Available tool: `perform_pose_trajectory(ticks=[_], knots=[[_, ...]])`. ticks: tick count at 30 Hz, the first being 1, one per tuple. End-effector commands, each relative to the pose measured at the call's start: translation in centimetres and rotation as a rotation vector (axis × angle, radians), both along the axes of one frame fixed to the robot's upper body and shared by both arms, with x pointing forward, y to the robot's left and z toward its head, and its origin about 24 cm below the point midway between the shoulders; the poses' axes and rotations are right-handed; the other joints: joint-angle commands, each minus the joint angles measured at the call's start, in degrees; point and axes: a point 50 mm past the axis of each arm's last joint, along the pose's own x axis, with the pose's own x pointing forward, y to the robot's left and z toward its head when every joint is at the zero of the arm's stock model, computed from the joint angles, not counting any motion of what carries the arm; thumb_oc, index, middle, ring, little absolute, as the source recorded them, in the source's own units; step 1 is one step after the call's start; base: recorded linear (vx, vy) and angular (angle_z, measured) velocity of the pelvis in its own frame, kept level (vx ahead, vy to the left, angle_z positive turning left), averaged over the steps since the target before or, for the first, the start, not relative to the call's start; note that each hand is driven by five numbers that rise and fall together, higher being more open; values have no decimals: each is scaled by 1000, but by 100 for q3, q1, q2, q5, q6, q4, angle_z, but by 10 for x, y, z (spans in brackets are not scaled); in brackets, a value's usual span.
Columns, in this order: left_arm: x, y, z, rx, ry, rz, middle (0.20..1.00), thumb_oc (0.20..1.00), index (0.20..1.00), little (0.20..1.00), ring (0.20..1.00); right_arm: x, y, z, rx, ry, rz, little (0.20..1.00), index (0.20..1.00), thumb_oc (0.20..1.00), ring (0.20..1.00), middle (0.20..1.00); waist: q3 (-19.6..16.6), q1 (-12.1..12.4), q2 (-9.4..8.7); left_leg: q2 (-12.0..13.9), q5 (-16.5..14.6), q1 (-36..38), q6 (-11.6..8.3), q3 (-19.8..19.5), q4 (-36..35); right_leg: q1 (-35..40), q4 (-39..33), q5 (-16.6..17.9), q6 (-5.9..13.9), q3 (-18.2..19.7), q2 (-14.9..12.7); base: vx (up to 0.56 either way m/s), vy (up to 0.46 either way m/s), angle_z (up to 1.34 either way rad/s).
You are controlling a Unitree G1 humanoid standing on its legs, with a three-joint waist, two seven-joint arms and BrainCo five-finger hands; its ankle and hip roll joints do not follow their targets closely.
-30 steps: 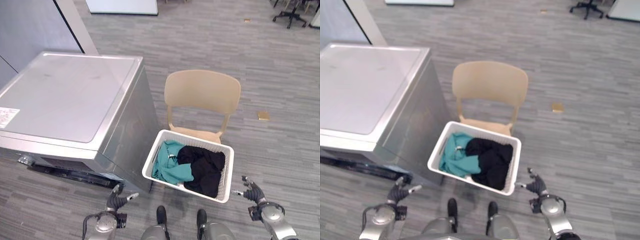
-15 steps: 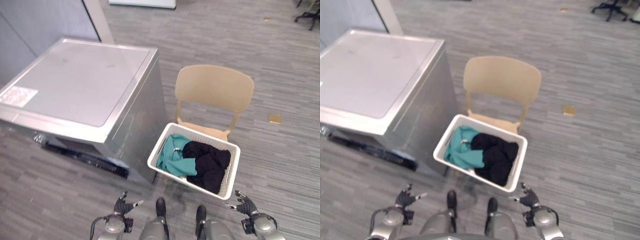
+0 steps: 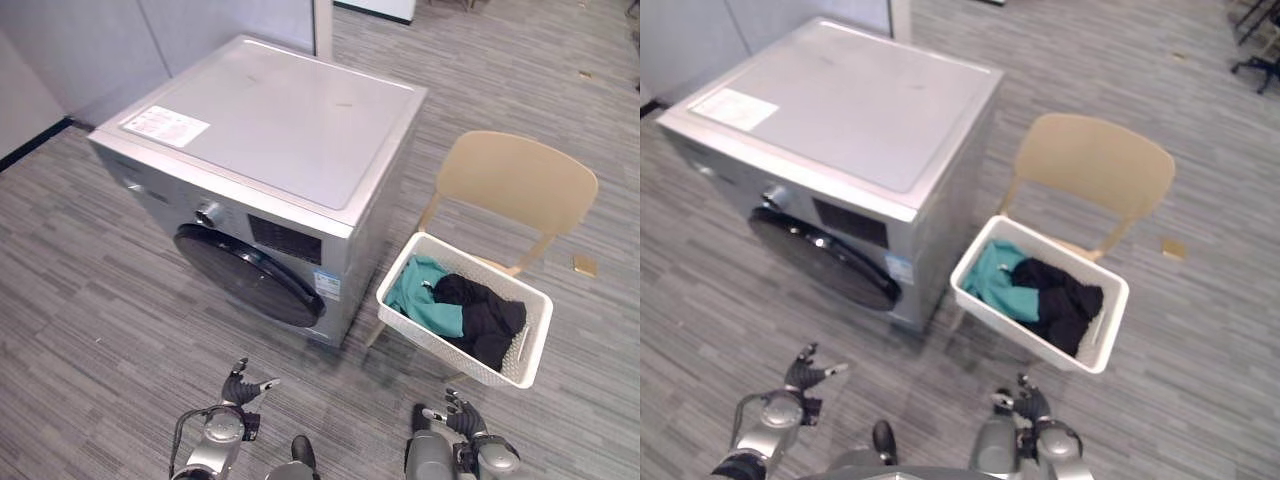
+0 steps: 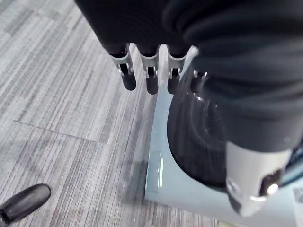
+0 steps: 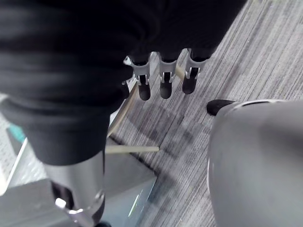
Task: Grab the laundry basket,head to the washer,open it,put in the laundry and shut it.
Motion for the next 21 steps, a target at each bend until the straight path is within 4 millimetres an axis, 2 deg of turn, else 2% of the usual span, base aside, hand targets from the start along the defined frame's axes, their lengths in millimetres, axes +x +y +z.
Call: perform_pose_trajectory(ticks=[1, 2, 3, 4, 5, 7, 9, 13, 16, 21], knots=[[6, -13, 5, -19, -56, -40, 1000, 1000, 1000, 1000, 1000, 33, -14, 24, -25, -136, 46, 1000, 1000, 1000, 1000, 1000, 21, 3, 174, -192, -315, -126, -132, -517, 296, 159, -517, -436, -55, -62, 648, 172, 57, 34], [8, -15, 5, -23, -59, -41, 1000, 1000, 1000, 1000, 1000, 45, -11, 34, -34, -189, 96, 1000, 1000, 1000, 1000, 1000, 80, 39, 172, -316, -380, -33, -118, -653, 267, -50, -729, -348, -63, 18, 899, 133, 21, 29], [8, -15, 5, -22, -60, -40, 1000, 1000, 1000, 1000, 1000, 45, -11, 34, -34, -189, 96, 1000, 1000, 1000, 1000, 1000, 69, 35, 168, -320, -368, -52, -118, -654, 266, -62, -740, -334, -64, 17, 895, 207, -39, 42], [12, -16, 6, -17, -65, -50, 1000, 1000, 1000, 1000, 1000, 52, -12, 42, -44, -226, 127, 1000, 1000, 1000, 1000, 1000, 161, 9, 172, -400, -475, 14, -142, -880, 360, -285, -931, -213, -17, 158, 992, 111, -44, 53], [12, -16, 6, -17, -65, -50, 1000, 1000, 1000, 1000, 1000, 52, -11, 42, -44, -226, 127, 1000, 1000, 1000, 1000, 1000, 151, 2, 167, -406, -463, -3, -142, -884, 358, -297, -939, -203, -17, 155, 984, 162, -85, 65], [14, -19, 7, -15, -75, -79, 1000, 1000, 1000, 1000, 1000, 53, -13, 45, -47, -240, 137, 1000, 1000, 1000, 1000, 1000, 142, 9, 114, -543, -529, -37, -160, -1177, 486, -110, -1196, -142, -43, 354, 946, 109, -119, 86], [13, -20, 6, -14, -71, -80, 1000, 1000, 1000, 1000, 1000, 57, -13, 47, -49, -253, 145, 1000, 1000, 1000, 1000, 1000, 126, 41, 123, -559, -529, -78, -202, -1247, 549, -23, -1249, -84, -81, 336, 916, 88, -137, 106], [12, -26, 2, -23, -52, -85, 1000, 1000, 1000, 1000, 1000, 73, -13, 60, -75, -315, 164, 1000, 1000, 1000, 1000, 1000, 22, 136, 196, -341, -471, -297, -486, -1326, 905, 426, -1498, -190, -252, -136, 788, 139, -231, 111], [9, -27, -1, -24, -34, -76, 1000, 1000, 1000, 1000, 1000, 75, -13, 61, -87, -320, 176, 1000, 1000, 1000, 1000, 1000, 23, 171, 208, -279, -427, -351, -547, -1267, 985, 599, -1598, -249, -288, -350, 733, 80, -92, 114], [4, -28, -6, -22, -7, -71, 1000, 1000, 1000, 1000, 1000, 79, -10, 64, -100, -328, 197, 1000, 1000, 1000, 1000, 1000, 14, 252, 153, 48, -107, -651, -575, -789, 856, 789, -1789, -279, -248, -656, 533, 50, 6, 54]])
